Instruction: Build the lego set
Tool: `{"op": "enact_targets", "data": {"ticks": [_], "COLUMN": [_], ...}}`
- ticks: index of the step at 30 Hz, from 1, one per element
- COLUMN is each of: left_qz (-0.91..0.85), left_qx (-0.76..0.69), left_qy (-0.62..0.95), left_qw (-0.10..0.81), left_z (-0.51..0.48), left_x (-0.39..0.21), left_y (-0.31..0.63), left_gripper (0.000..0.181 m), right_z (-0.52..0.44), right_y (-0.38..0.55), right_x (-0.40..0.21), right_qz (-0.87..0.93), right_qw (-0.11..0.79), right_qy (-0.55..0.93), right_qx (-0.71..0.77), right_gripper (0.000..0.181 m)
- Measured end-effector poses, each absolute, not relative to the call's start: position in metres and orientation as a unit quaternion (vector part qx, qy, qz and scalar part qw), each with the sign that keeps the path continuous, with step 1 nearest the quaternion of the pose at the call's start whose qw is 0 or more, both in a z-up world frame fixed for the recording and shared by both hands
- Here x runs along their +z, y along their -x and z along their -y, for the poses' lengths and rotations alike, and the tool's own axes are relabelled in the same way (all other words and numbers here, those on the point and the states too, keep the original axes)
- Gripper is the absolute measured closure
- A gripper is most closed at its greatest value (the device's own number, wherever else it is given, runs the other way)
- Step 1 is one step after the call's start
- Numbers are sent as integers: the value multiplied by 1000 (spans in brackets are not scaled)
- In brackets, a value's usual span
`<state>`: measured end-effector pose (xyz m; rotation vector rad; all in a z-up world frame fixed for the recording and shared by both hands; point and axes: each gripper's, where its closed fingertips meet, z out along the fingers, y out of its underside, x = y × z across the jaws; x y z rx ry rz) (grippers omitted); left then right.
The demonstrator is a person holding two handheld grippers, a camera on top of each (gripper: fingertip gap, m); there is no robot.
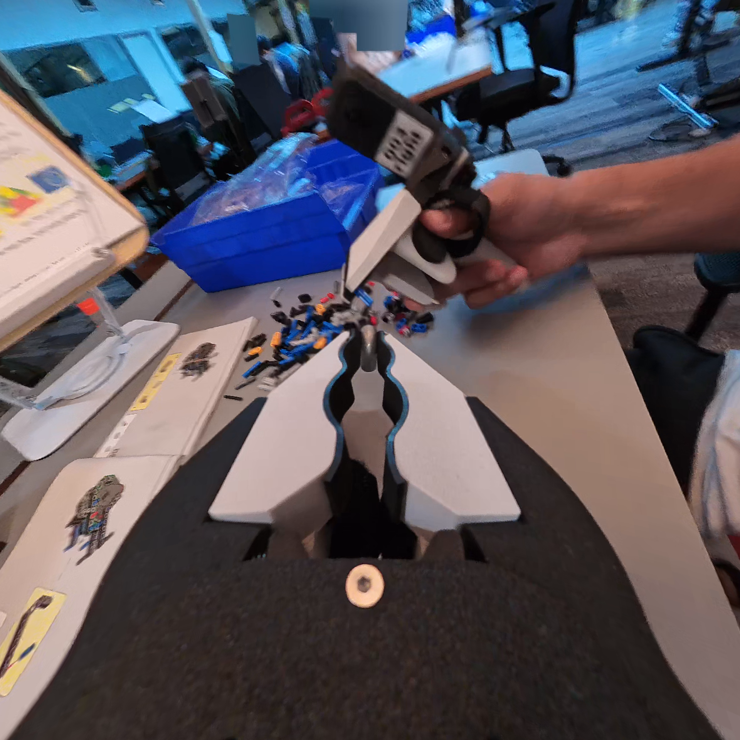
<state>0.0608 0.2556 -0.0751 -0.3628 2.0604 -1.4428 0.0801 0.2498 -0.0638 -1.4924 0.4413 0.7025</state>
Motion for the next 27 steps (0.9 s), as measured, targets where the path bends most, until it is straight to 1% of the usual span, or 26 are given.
{"op": "enact_targets", "data": {"ticks": [3, 7, 13, 16, 20, 27], "left_qz": [-727, -668, -594, -579, -569, -576], "left_qx": [-566, -570, -597, -601, -604, -605], "left_qy": [168, 189, 175, 173, 170, 178], "left_qw": [349, 440, 510, 524, 531, 520], "left_z": [-256, -264, -277, -280, -283, -285], "left_x": [-57, -30, 6, 15, 19, 17], "left_y": [-70, -76, -61, -57, -54, -57], "left_gripper": [176, 176, 175, 176, 175, 175], "right_z": [-258, -269, -282, -287, -293, -298], "right_y": [-85, -84, -66, -61, -60, -63], "right_x": [-44, -20, 19, 31, 28, 28], "right_qz": [-267, -301, -261, -245, -233, -218], "right_qw": [697, 734, 780, 790, 794, 801], "right_qy": [554, 455, 444, 445, 464, 476], "right_qx": [368, 404, 355, 343, 315, 290], "right_gripper": [178, 179, 178, 178, 178, 178]}}
